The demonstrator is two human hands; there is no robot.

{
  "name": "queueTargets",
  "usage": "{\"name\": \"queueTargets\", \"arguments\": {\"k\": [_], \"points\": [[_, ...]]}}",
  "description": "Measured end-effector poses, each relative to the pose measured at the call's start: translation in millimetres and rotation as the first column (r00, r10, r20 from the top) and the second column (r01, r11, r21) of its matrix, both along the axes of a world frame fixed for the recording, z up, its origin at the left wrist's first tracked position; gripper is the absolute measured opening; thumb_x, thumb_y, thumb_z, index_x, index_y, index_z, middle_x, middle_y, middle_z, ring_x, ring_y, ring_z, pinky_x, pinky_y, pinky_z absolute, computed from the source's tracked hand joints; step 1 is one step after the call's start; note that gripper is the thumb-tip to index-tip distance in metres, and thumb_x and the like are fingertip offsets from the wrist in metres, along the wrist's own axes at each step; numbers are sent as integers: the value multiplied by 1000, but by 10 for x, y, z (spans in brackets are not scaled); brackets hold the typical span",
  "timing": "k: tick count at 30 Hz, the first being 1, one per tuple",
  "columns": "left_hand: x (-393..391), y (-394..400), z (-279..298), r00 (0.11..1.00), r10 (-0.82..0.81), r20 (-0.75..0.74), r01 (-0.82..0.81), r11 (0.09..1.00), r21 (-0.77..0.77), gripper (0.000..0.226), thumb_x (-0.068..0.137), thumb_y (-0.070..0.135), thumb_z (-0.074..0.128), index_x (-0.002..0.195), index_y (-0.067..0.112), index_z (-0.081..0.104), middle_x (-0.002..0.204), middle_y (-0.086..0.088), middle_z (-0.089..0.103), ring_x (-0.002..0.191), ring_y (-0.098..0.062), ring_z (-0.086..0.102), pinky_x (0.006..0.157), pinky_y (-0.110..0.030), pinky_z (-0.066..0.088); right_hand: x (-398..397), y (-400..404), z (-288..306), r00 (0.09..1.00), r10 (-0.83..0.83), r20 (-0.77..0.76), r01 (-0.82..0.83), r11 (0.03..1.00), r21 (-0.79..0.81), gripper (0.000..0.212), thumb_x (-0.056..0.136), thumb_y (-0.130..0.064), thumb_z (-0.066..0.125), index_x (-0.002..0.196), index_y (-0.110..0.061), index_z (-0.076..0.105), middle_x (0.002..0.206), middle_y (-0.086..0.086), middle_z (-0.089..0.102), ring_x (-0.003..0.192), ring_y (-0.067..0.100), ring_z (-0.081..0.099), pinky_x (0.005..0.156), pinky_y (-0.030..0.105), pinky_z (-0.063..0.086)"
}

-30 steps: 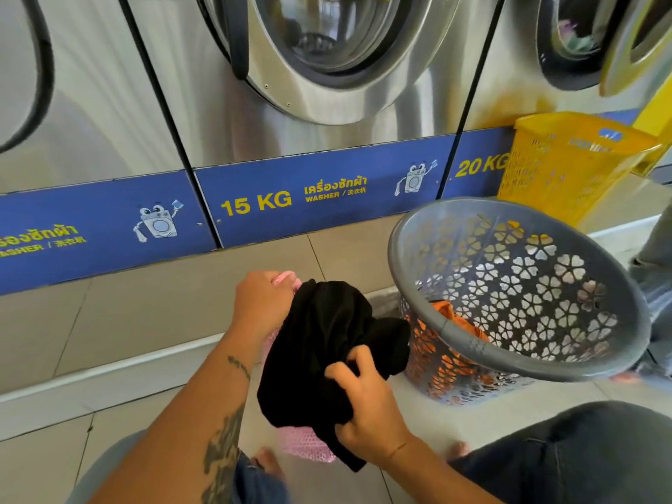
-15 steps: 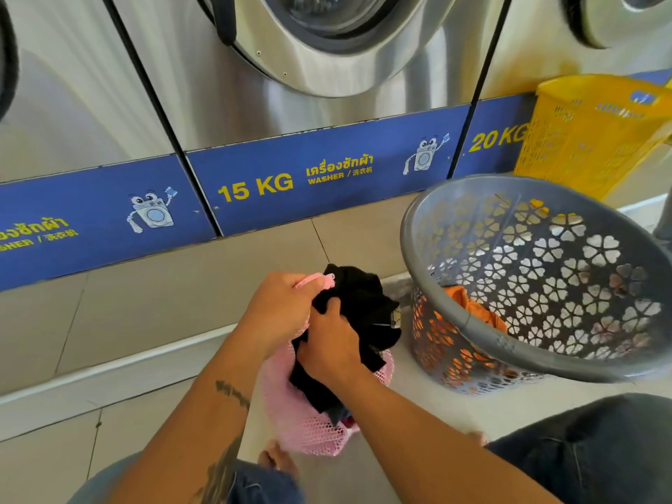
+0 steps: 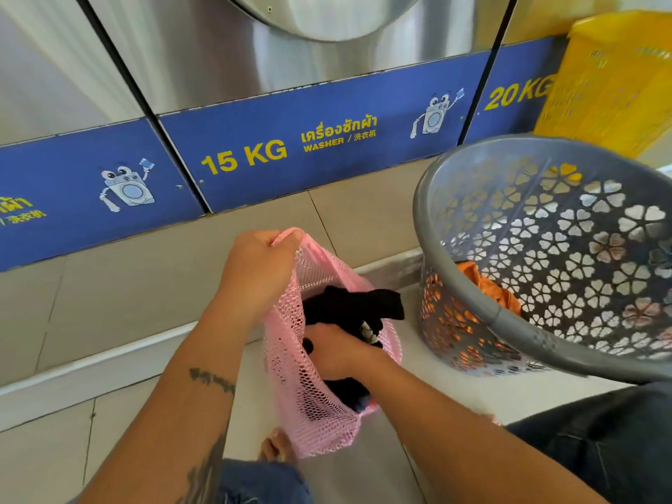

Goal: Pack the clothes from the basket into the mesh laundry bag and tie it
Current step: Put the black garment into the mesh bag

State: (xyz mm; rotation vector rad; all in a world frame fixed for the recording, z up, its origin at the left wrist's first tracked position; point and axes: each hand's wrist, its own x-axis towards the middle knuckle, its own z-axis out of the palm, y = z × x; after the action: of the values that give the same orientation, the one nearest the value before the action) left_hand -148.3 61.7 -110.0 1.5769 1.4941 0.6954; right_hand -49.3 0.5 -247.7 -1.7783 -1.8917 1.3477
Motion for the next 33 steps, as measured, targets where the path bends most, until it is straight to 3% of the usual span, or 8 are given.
{"name": "queueTargets", "arguments": {"k": [2, 6, 11, 16, 23, 25, 28, 33], "points": [[-9, -6, 5, 1000, 6, -6, -6, 1000, 1, 24, 94, 36, 58, 82, 17, 67, 71, -8, 42, 61, -17, 38, 58, -30, 32, 100, -39, 117, 975, -215, -49, 221, 957, 186, 23, 90, -15, 50, 82, -34, 61, 89, -7, 66, 79, 18, 58, 70, 31, 47], [-23, -61, 66, 1000, 21, 3, -21, 999, -37, 24, 96, 35, 57, 81, 24, 70, 68, -2, 51, 62, -16, 45, 59, -28, 37, 292, -211, 50, 809, -585, -53, 486, 616, 620, 29, 77, -14, 54, 104, -20, 61, 106, -2, 56, 101, 22, 52, 86, 36, 48], [-57, -118, 66, 1000, 27, 3, -27, 999, -31, 29, 95, 36, 58, 67, 29, 62, 81, -5, 57, 72, -20, 50, 61, -29, 39, 250, -546, -242, 817, -503, 283, 458, 863, 213, 79, 72, -43, 65, 140, -30, 27, 139, 9, 32, 130, 36, 35, 106, 54, 40], [-72, -133, 45, 1000, -16, -1, 16, 998, -57, 27, 95, 37, 57, 70, 27, 60, 82, -4, 50, 75, -19, 46, 60, -29, 35, 81, -560, -288, 823, -561, 93, 543, 824, 163, 57, 74, -14, 64, 124, -25, 39, 127, 3, 50, 111, 31, 57, 87, 42, 52], [58, -13, 27, 999, -48, 1, 48, 998, -37, 27, 97, 36, 56, 71, 30, 61, 78, 6, 57, 70, -9, 50, 61, -19, 36, -361, 88, -150, 852, -473, -226, 522, 806, 279, 36, 93, -17, 48, 129, -15, 47, 134, 13, 48, 119, 30, 49, 100, 42, 43], [89, 38, 25, 998, -51, -30, 51, 999, 9, 27, 97, 37, 54, 78, 22, 66, 79, 3, 57, 70, -12, 49, 59, -23, 37, -269, 185, -453, 967, -253, 38, 241, 951, 192, 51, 101, -25, 41, 150, -13, 32, 156, 19, 29, 143, 40, 30, 116, 53, 29], [105, 80, 0, 997, -37, -69, 40, 998, 47, 33, 95, 35, 55, 86, 10, 74, 60, 2, 49, 58, -14, 43, 56, -28, 37, 38, 171, -837, 866, 101, 490, -93, 995, -41, 70, 98, -44, 49, 158, -25, 16, 164, 17, 15, 149, 47, 16, 119, 58, 20], [192, 94, 26, 988, -34, -151, 50, 993, 106, 24, 90, 22, 53, 83, 11, 74, 67, -3, 61, 62, -22, 50, 54, -28, 38, 168, 280, -376, 885, 143, 443, -104, 988, -110, 59, 92, -49, 49, 145, -24, 41, 145, 15, 43, 130, 41, 42, 105, 53, 42]]}}
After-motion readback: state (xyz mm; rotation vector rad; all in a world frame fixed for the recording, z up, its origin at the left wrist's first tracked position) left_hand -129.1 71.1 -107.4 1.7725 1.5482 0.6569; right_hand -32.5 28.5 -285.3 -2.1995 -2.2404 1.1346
